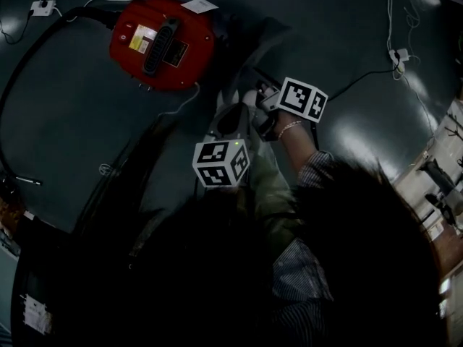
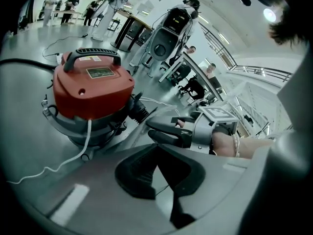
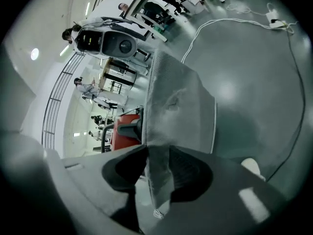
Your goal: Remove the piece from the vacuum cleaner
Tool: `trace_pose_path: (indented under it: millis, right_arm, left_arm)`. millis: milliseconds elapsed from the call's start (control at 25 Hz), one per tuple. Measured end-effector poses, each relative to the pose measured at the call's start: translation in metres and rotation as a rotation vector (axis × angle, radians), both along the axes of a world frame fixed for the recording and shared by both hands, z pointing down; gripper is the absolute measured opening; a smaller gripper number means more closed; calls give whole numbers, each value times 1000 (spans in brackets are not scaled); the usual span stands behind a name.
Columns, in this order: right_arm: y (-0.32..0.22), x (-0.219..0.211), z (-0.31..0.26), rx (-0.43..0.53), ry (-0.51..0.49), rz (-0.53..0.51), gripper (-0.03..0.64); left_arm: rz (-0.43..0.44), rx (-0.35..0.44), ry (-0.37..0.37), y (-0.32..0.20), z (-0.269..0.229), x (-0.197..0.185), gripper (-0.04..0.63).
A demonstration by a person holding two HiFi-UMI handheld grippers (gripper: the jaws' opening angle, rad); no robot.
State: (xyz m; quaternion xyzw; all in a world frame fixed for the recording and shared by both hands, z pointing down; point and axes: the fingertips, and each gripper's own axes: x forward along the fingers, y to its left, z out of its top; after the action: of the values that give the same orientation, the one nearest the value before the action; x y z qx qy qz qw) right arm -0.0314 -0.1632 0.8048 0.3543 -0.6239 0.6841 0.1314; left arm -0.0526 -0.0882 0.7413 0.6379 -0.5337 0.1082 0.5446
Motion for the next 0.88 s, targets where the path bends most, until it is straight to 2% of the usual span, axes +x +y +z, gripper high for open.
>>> trace_pose_path:
  millis: [240,320,440,640,880]
  right_arm:
    - [-1,-12,-6,-8,-78,23,134]
    - [-1,-17,-11,-15,-102,17,186]
    - [-2,-18,-4,4,-28,-28,186]
    - [-6,-18,-8,30,-41,-33,81]
    - [-3,-15,-14,24,-75,-32,33]
  left_arm:
    - [-28,18,10,-11,0,-6,6]
    - [-29,18,9,-13,-1,-8,6]
    - [-24,15,2,-15,0,-10,6]
    - [-20,16,-4,-19,0,-13,6]
    - [-9,18,-2,-24,-5,-8,6]
